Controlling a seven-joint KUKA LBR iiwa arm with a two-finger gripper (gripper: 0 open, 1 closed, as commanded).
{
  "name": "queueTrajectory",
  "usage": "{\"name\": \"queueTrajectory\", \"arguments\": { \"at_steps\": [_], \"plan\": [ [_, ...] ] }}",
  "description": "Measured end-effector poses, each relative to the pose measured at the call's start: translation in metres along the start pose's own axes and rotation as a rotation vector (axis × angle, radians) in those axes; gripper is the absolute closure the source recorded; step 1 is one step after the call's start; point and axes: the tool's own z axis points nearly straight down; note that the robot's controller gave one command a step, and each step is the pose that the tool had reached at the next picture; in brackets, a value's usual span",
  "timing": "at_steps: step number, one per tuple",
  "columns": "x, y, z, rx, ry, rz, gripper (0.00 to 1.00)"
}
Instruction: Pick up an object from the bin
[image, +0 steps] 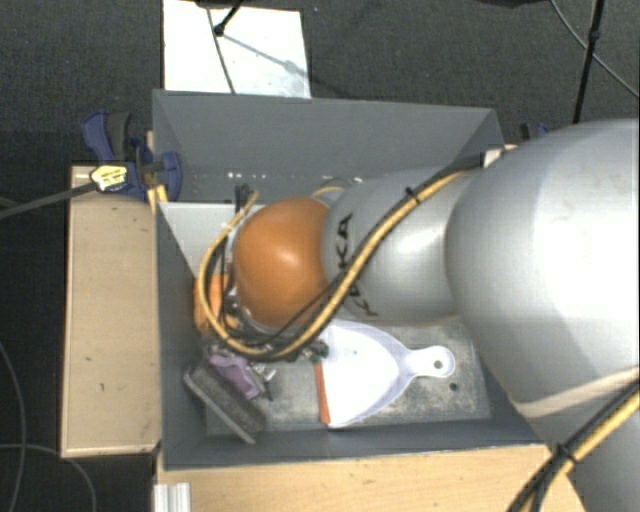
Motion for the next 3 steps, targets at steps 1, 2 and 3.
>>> {"name": "queueTrajectory", "arguments": {
  "at_steps": [1, 2, 3],
  "plan": [
    [0.010, -0.001, -0.038, -0.003, 0.009, 0.012, 1.00],
    [0.009, 0.001, -0.101, 0.000, 0.004, -0.010, 1.00],
    [0.040, -0.008, -0.133, 0.001, -0.001, -0.067, 1.00]
  ]
}}
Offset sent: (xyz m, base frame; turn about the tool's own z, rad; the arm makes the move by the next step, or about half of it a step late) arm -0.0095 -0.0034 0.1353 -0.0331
